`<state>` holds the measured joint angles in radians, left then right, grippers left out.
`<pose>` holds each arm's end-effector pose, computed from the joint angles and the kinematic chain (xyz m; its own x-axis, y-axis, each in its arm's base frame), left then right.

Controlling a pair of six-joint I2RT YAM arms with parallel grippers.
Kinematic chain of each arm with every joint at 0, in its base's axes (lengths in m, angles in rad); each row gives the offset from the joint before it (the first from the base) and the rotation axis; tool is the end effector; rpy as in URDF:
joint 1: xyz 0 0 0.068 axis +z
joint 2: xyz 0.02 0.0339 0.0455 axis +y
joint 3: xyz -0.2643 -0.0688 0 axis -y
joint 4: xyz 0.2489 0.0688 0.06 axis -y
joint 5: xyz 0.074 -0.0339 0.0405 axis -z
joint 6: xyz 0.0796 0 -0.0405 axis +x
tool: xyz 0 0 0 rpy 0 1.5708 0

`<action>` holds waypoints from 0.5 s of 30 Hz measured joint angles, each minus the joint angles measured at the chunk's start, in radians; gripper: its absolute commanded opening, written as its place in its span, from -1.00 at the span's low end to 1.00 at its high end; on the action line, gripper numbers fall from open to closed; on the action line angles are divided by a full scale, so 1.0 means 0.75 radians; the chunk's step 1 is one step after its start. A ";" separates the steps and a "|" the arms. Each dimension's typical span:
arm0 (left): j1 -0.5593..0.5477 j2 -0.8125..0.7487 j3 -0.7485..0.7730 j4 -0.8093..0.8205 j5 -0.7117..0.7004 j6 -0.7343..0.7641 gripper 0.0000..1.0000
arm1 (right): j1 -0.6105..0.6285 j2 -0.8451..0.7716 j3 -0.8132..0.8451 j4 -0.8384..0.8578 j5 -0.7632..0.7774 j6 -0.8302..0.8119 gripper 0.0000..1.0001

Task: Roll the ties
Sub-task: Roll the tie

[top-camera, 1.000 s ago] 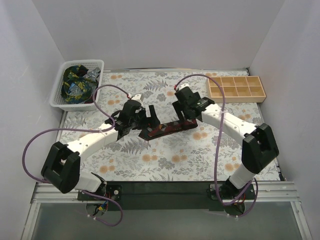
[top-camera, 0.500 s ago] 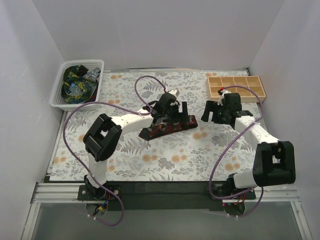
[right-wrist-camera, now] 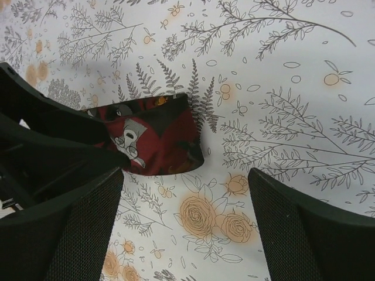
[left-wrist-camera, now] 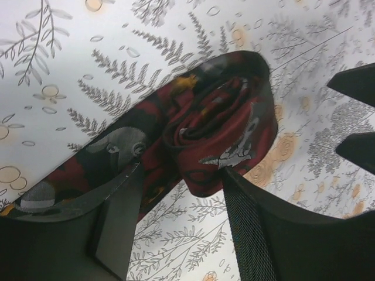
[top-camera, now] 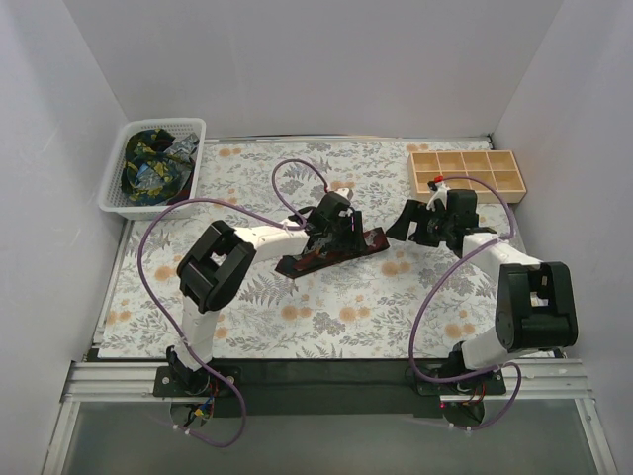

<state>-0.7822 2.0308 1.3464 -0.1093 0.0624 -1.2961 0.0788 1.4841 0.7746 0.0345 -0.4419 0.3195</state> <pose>0.3340 -0.3388 0.1301 -0.8441 -0.5155 -0.1474 -0.2875 0.6674 -0.6870 0.3353 0.0606 0.1690 -0.7183 0.2281 -0.6573 -0.1879 0.8460 0.4989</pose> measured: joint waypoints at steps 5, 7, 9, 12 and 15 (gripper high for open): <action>0.017 -0.005 -0.057 0.019 0.007 -0.025 0.04 | 0.000 0.043 -0.009 0.042 -0.058 0.009 0.55; 0.026 -0.008 -0.065 0.025 0.009 -0.031 0.03 | 0.000 0.074 -0.009 0.061 -0.086 0.003 0.54; 0.037 -0.010 -0.069 0.027 0.013 -0.037 0.02 | 0.000 0.113 -0.007 0.069 -0.117 -0.010 0.55; 0.050 -0.012 -0.069 0.026 0.018 -0.038 0.03 | 0.000 0.174 -0.002 0.071 -0.156 -0.039 0.55; 0.059 -0.013 -0.069 0.026 0.031 -0.038 0.07 | 0.000 0.225 0.019 0.072 -0.192 -0.067 0.56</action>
<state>-0.7380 2.0212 1.2945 -0.0898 0.0856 -1.3243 0.0788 1.6527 0.7887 0.0883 -0.5858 0.2695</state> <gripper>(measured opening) 0.515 0.778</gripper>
